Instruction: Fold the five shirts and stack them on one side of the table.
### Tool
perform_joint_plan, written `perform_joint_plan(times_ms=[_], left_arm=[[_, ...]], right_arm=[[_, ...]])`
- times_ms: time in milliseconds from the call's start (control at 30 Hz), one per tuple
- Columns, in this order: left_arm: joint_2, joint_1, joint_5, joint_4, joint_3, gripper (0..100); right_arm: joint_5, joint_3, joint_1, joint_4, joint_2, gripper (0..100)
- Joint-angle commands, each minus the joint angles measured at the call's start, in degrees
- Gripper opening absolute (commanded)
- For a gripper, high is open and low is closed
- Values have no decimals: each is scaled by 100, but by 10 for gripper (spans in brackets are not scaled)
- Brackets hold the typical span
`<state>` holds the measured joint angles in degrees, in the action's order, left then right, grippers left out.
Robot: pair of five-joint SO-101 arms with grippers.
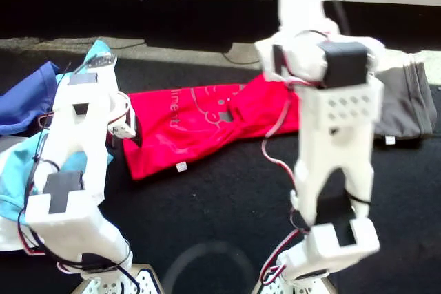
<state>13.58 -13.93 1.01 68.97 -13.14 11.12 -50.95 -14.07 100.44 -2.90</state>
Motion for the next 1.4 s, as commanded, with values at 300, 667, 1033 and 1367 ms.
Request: perform_joint_plan(times_ms=[300, 667, 1033, 1367], left_arm=[[1666, 655, 888, 695, 1534, 199], [3002, 910, 870, 1960, 3565, 25], [2413, -40, 220, 3244, 5525, 8], [857, 75, -44, 3235, 4338, 8]], right_arm=[[-9, 1578, 330, 57, 1807, 98], [466, 2475, 1868, 66, 3222, 98], [466, 6923, 2484, -1042, 5385, 95], [466, 11292, 2791, -3380, 7389, 95]])
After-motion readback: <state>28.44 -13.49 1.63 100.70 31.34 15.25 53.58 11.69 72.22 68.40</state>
